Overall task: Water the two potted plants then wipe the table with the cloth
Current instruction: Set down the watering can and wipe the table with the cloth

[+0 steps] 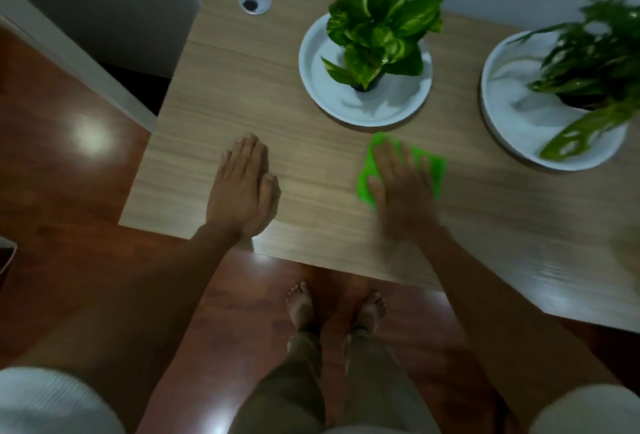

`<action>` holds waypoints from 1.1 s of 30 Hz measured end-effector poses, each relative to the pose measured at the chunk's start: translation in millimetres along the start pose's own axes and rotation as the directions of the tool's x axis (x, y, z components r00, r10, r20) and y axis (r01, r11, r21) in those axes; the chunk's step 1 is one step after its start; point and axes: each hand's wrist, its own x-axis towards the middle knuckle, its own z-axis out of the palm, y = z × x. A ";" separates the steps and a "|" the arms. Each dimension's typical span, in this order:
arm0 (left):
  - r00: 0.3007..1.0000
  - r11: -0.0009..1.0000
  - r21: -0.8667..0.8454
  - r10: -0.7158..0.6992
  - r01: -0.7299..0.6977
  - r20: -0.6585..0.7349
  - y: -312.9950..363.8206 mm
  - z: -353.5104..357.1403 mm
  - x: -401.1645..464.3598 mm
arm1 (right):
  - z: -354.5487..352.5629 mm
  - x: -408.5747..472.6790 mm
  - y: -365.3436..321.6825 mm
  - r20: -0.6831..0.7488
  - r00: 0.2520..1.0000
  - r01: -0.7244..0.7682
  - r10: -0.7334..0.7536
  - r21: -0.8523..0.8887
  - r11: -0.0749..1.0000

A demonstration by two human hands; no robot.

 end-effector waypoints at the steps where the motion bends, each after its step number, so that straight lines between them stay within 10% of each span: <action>1: 1.000 1.000 -0.003 0.008 -0.008 -0.003 5.7 2.6 -0.1 | 0.3 8.6 7.6 -0.027 0.988 -0.153 0.153 0.007 0.988; 5: 0.998 0.998 -0.010 0.061 -0.061 0.017 33.9 15.5 2.9 | 1.1 26.8 -29.9 -0.153 0.841 -0.498 0.518 0.155 0.854; 8: 0.995 0.995 -0.027 0.094 -0.093 0.039 60.2 26.7 7.5 | -0.9 -8.4 -62.2 0.001 0.984 -0.176 0.177 0.129 0.976; 12: 0.980 0.982 -0.039 0.187 -0.185 0.061 96.4 44.5 9.7 | 8.7 -72.2 2.6 0.015 0.989 0.146 -0.147 0.046 0.988; 16: 0.966 0.970 -0.044 0.243 -0.240 0.091 124.7 62.3 8.2 | 1.8 -91.1 103.2 -0.002 0.989 -0.145 0.146 0.040 0.989; 21: 0.960 0.965 -0.024 0.261 -0.260 0.102 152.6 79.2 6.1 | -4.3 -49.2 98.7 -0.081 0.778 -0.606 0.623 0.166 0.778; 27: 0.948 0.951 -0.011 0.308 -0.308 0.082 214.6 103.6 13.1 | -0.1 -119.3 111.1 0.042 0.999 0.025 -0.027 0.058 0.998; 33: 0.930 0.936 -0.002 0.351 -0.353 0.109 274.2 133.0 9.3 | -4.9 -166.5 257.5 0.017 0.962 -0.272 0.271 0.063 0.960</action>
